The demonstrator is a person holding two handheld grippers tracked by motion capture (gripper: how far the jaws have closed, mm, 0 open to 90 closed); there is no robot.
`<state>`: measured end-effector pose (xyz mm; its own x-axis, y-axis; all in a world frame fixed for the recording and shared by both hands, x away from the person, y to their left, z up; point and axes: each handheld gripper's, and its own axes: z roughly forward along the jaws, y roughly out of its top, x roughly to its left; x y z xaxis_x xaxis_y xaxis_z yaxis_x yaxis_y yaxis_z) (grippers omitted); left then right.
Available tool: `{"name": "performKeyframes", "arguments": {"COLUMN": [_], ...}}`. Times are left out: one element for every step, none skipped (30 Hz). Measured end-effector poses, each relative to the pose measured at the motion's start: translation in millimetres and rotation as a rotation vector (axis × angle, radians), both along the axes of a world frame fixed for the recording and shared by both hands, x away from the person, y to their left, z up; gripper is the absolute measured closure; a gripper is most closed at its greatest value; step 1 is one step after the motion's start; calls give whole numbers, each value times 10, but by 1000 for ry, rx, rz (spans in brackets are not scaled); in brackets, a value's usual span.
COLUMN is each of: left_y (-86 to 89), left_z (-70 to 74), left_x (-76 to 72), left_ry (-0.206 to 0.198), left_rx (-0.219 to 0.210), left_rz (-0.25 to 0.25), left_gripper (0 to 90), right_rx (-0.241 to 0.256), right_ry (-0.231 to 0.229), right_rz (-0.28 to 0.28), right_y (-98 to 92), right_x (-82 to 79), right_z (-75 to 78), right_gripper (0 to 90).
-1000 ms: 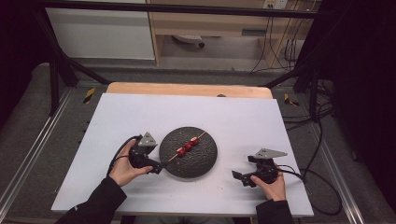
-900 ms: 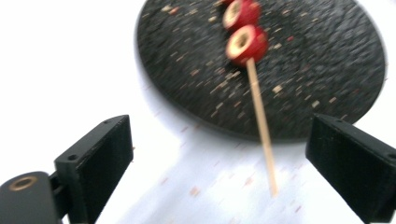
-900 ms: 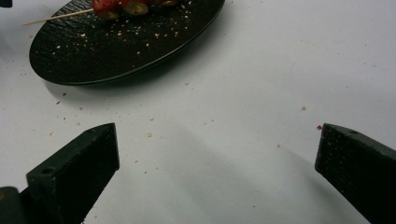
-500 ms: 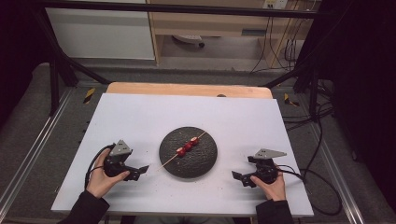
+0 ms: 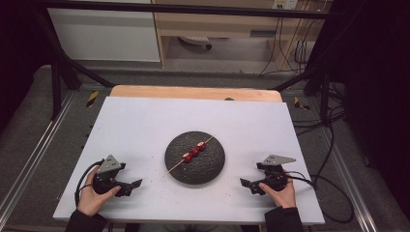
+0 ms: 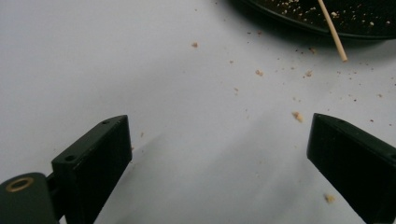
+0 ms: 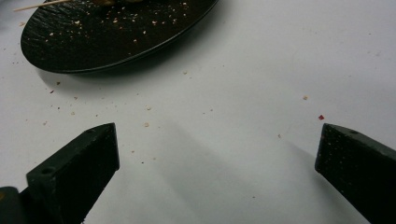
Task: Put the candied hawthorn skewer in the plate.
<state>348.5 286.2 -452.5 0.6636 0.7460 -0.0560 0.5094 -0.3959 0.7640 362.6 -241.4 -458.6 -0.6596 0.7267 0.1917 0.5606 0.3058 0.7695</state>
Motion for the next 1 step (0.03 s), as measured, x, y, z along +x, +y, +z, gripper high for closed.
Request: {"name": "performKeyframes", "arguments": {"left_y": [2], "left_z": [1], "left_x": [-2], "left_ry": [-1], "left_rx": [-5], "left_rz": [2], "left_gripper": [64], "right_rx": [0], "right_ry": [0], "right_rz": [0], "right_y": [0], "right_x": [0], "right_z": [-1], "right_gripper": [5]}}
